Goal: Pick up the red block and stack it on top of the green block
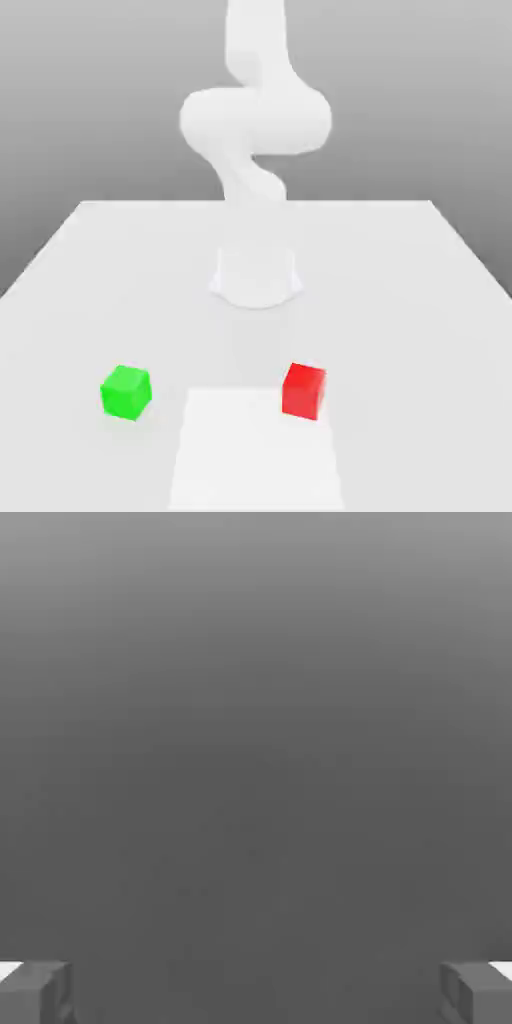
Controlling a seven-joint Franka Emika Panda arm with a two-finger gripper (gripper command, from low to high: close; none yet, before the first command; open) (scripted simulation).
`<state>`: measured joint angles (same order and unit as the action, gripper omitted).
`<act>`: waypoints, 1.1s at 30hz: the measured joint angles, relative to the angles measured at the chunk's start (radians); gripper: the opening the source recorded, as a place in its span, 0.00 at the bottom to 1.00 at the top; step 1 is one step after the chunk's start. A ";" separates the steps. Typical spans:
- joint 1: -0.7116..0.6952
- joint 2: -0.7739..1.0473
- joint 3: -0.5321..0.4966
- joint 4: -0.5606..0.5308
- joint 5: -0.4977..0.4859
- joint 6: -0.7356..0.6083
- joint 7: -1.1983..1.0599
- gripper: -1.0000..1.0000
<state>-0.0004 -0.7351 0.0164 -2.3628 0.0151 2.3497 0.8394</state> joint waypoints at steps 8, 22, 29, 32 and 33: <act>-0.001 0.251 0.080 -0.234 0.049 0.189 0.157 0.50; 0.020 0.830 0.135 -0.520 -0.106 0.628 0.540 0.50; 0.094 0.924 0.050 -0.507 -0.155 0.709 0.578 0.00; 0.095 0.922 0.049 -0.507 -0.155 0.708 0.578 0.00; 0.084 0.898 0.065 -0.511 -0.138 0.687 0.566 0.00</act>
<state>0.0833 0.1625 0.0814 -2.8739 -0.1232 3.0365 1.4049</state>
